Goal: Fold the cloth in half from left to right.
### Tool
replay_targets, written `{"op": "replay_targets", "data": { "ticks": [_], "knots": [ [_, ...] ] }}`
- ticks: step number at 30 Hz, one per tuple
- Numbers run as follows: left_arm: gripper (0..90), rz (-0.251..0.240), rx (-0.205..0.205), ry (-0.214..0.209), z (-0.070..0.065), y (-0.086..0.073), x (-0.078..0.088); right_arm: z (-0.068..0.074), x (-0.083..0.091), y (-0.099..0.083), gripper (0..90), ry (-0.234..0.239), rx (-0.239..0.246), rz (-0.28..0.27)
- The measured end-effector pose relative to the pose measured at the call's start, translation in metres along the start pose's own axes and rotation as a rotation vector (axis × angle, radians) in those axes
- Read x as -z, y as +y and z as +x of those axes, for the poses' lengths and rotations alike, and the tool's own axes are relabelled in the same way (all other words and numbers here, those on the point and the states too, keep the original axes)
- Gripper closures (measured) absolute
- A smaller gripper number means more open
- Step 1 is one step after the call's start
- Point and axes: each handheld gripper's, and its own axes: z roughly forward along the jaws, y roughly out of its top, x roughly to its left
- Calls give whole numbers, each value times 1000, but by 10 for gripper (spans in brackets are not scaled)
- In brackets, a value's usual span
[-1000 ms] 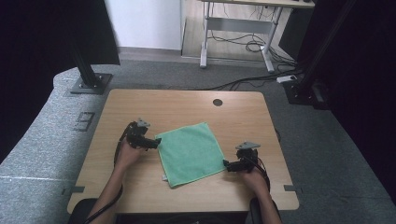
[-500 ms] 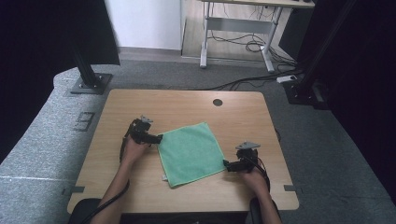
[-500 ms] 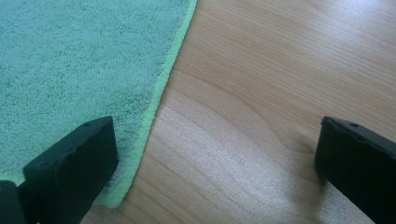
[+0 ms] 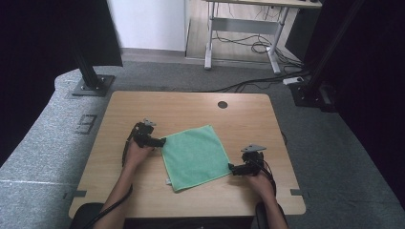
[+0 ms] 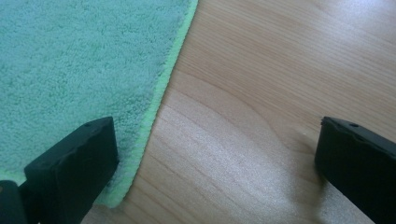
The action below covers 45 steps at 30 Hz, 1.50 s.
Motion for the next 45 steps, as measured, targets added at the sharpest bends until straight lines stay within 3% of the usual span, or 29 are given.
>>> {"op": "replay_targets", "data": {
  "ticks": [4,8,17,45],
  "knots": [
    [13,0,0,0,0,0,0,4,2,3,0,42,-7,10],
    [13,0,0,0,0,0,0,11,4,9,0,48,18,14],
    [13,0,2,2,0,0,0,33,10,22,1,120,73,-7],
    [4,4,3,6,0,0,0,120,-18,46,17,334,261,24]
  ]
}}
